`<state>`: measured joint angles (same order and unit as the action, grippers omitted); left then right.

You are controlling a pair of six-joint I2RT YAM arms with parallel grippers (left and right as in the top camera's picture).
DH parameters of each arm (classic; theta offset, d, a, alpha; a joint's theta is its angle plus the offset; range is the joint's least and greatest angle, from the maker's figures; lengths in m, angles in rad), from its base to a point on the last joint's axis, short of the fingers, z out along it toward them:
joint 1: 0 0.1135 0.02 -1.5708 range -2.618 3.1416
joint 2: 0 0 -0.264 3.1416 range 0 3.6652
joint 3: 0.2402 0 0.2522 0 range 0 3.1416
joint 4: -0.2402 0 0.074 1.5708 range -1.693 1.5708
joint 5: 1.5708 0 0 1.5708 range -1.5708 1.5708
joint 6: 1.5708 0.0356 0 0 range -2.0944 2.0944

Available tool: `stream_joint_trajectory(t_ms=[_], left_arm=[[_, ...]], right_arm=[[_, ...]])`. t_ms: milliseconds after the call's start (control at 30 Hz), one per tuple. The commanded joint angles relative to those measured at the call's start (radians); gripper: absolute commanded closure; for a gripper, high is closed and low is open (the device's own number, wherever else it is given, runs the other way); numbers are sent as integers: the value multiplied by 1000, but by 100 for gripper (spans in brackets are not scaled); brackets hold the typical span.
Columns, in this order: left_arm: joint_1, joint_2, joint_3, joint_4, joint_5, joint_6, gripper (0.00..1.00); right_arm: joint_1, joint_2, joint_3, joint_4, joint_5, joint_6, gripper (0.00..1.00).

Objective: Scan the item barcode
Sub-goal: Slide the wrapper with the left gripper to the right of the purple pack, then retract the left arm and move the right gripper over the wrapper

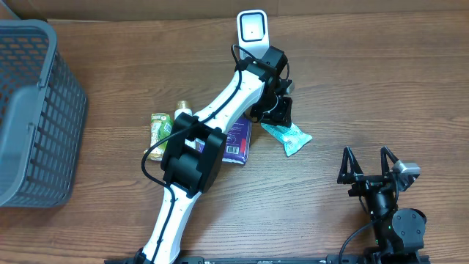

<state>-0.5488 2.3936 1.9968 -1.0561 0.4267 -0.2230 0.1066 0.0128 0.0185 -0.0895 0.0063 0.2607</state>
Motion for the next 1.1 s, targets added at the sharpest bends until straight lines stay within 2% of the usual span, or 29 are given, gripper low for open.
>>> stream_joint_trajectory(t_ms=[0,400,467,500,533,567,700,833,967,1067], left_arm=[[-13,-60,-25,-17,-12,61,64],[49,-485,-24,-48,-148,70,46],[77,-563,-24,-63,-170,70,34],[92,-601,-24,-71,-185,71,21],[108,-634,-24,-79,-202,71,4],[124,-665,-24,-88,-216,71,0],[211,-781,-24,-129,-276,70,0],[284,-839,-24,-154,-327,70,0],[354,-875,-24,-163,-333,69,0],[406,-899,-24,-172,-334,65,1]], right_arm=[[6,-10,-11,6,-1,-3,0],[6,-10,-10,27,-3,6,0],[6,-10,-10,27,-35,7,0],[6,-10,-10,29,-50,6,0],[6,-10,-10,32,-85,-5,0],[6,-10,-10,35,-107,-8,0],[5,12,42,31,-145,-8,0],[5,117,158,23,-214,-55,0],[5,322,343,-67,-250,-114,0],[5,536,558,-222,-252,-215,0]])
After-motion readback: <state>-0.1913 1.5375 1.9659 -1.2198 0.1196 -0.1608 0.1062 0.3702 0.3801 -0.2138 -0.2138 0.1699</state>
